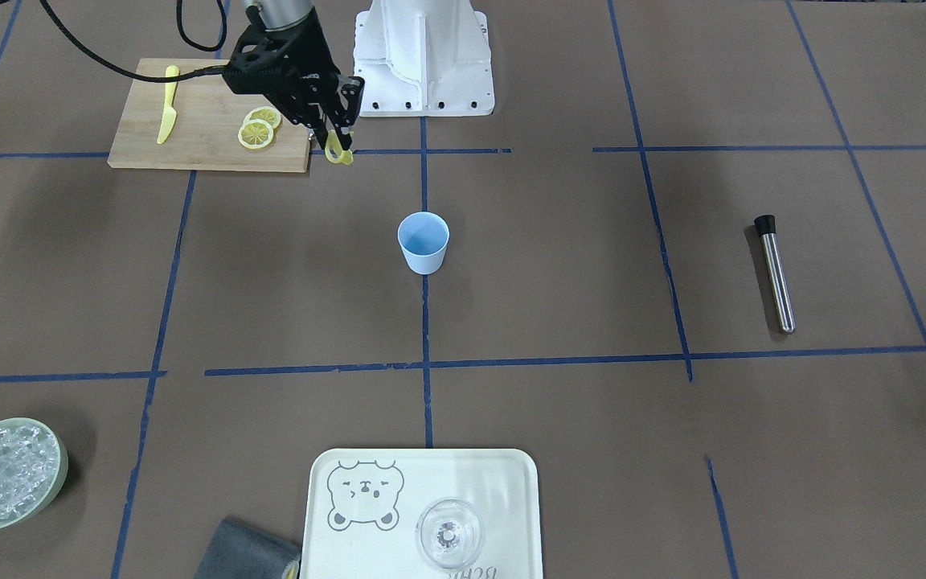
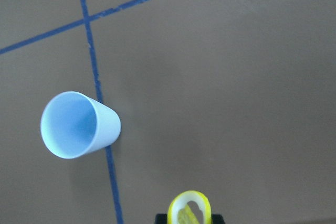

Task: Squeeze lemon into cup
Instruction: 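Lift the lemon slice with the right gripper and carry it over the blue cup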

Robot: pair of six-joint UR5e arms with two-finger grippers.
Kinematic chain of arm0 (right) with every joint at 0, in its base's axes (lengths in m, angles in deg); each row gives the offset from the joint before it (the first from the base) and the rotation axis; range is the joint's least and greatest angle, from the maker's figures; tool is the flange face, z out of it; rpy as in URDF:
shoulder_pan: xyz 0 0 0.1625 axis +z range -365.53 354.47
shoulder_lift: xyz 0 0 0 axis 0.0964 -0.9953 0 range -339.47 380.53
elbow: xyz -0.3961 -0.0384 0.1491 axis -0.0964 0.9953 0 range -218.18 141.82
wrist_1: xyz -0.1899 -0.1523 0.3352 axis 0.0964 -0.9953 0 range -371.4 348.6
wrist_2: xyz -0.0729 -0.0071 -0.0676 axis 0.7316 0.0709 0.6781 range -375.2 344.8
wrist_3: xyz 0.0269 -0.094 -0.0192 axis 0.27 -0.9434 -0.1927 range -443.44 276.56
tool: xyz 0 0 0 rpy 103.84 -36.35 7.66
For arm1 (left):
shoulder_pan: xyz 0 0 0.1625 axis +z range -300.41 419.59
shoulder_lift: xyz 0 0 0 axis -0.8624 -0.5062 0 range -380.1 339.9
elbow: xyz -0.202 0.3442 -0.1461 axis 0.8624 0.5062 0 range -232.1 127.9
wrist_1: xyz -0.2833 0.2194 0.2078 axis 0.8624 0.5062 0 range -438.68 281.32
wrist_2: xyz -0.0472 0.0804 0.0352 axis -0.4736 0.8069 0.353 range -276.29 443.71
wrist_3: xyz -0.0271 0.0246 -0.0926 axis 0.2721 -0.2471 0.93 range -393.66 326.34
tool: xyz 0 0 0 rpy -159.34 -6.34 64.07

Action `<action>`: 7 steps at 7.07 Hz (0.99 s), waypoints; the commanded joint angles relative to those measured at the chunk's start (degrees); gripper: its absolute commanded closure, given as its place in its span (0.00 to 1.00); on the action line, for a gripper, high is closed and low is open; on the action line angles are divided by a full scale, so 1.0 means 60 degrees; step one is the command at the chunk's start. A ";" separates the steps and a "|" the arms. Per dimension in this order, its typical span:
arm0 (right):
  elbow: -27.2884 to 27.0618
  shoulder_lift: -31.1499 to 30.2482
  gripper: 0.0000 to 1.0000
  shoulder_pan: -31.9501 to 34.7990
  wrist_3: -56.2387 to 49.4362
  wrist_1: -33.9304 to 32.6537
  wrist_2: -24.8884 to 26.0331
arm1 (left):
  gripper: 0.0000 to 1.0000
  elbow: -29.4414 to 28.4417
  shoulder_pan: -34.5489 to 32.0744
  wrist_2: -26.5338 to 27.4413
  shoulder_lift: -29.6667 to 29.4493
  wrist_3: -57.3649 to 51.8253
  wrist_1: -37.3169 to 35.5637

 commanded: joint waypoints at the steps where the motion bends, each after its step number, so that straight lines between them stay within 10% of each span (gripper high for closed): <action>1: 0.1818 0.1735 0.63 0.0626 -0.0349 -0.0232 0.0000 | 0.00 -0.0029 0.0000 0.0004 -0.0001 0.0010 0.0002; 4: 0.4414 0.3280 0.63 0.0818 -0.0337 0.0799 0.0000 | 0.00 0.0001 0.0000 0.0004 -0.0001 0.0010 0.0002; 7: 0.4641 0.3179 0.61 0.0804 -0.0395 0.0752 -0.0583 | 0.00 0.0015 0.0000 0.0004 -0.0001 0.0010 0.0002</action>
